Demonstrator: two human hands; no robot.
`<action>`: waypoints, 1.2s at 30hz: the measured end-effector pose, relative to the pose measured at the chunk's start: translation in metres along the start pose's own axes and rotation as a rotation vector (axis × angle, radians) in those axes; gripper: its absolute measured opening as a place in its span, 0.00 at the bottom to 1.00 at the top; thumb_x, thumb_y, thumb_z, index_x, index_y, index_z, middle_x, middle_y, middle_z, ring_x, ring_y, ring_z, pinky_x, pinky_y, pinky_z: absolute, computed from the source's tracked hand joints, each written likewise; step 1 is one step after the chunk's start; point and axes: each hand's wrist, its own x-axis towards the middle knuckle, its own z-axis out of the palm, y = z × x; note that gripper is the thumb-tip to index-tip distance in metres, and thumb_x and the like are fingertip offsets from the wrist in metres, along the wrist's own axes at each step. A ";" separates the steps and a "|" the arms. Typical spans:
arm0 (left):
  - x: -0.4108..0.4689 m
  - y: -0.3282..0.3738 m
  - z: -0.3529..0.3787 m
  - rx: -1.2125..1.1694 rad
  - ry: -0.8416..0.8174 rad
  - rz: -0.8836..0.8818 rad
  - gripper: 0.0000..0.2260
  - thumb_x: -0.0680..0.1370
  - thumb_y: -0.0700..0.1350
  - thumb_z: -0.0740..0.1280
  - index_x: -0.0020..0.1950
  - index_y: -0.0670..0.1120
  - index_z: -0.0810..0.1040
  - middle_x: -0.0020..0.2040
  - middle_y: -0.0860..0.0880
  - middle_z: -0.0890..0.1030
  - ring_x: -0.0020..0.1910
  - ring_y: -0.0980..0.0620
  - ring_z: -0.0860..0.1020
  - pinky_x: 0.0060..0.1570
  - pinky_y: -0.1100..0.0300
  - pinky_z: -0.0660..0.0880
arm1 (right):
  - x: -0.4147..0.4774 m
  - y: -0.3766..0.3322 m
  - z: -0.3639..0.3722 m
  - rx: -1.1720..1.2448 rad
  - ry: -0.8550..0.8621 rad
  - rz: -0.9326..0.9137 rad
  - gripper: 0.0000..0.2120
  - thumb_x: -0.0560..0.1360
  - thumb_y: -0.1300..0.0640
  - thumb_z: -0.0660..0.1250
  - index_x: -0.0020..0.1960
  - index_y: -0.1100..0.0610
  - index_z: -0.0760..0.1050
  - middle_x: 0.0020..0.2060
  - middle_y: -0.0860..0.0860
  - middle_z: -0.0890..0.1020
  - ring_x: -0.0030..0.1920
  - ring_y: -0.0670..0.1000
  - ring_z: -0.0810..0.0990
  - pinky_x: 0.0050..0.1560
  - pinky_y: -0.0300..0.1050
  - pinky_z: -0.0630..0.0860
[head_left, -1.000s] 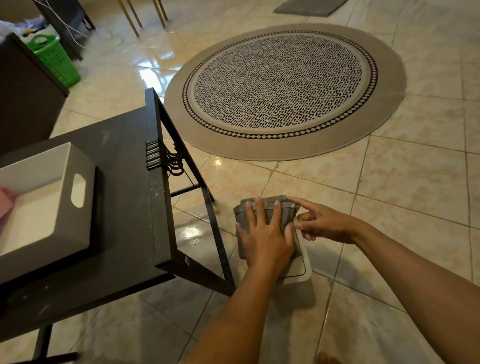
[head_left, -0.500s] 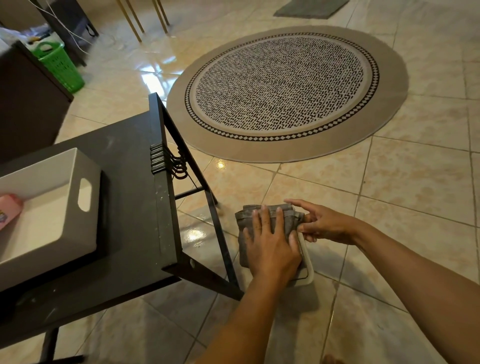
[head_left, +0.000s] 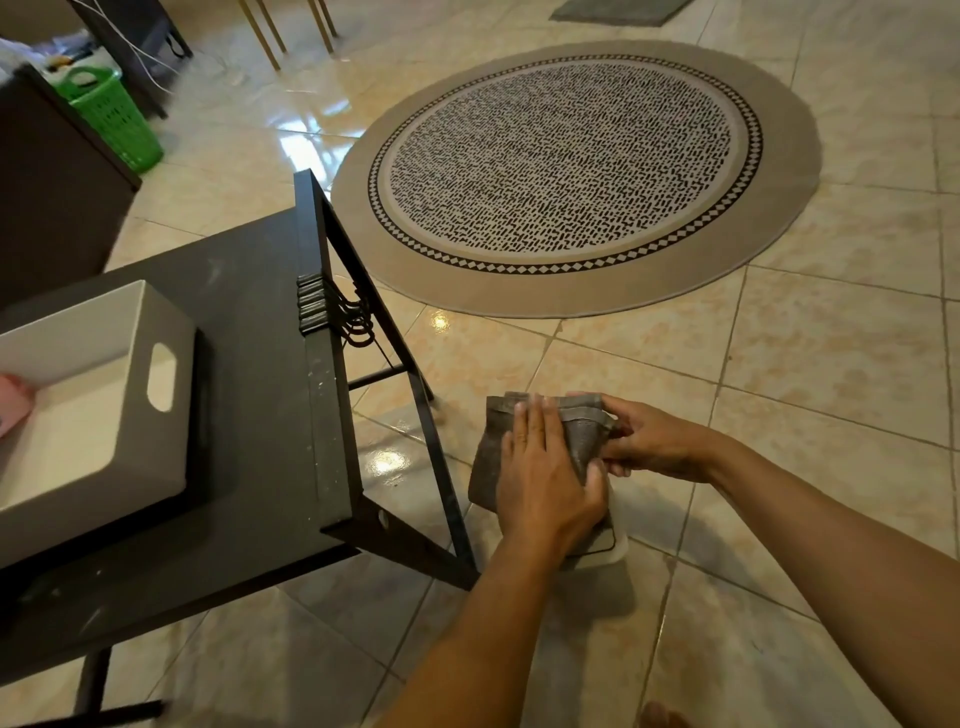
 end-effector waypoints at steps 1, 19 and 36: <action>0.001 0.000 -0.001 0.019 0.014 -0.033 0.37 0.79 0.62 0.52 0.79 0.46 0.38 0.79 0.46 0.37 0.76 0.48 0.34 0.74 0.49 0.38 | 0.000 -0.001 0.000 0.003 -0.002 -0.001 0.33 0.77 0.69 0.65 0.76 0.46 0.62 0.43 0.60 0.79 0.35 0.50 0.77 0.39 0.45 0.76; -0.010 0.010 0.006 0.099 -0.008 0.044 0.28 0.81 0.59 0.41 0.79 0.50 0.44 0.80 0.50 0.43 0.76 0.47 0.35 0.72 0.42 0.32 | 0.005 -0.003 0.005 -0.011 0.000 0.038 0.37 0.75 0.75 0.62 0.77 0.48 0.62 0.50 0.66 0.79 0.36 0.51 0.75 0.38 0.45 0.75; 0.002 0.001 -0.007 0.101 -0.004 -0.065 0.27 0.81 0.58 0.45 0.79 0.53 0.45 0.80 0.49 0.43 0.77 0.45 0.36 0.71 0.40 0.33 | 0.002 -0.002 0.003 0.037 0.014 0.050 0.29 0.78 0.68 0.67 0.73 0.47 0.66 0.43 0.61 0.79 0.35 0.51 0.77 0.38 0.45 0.77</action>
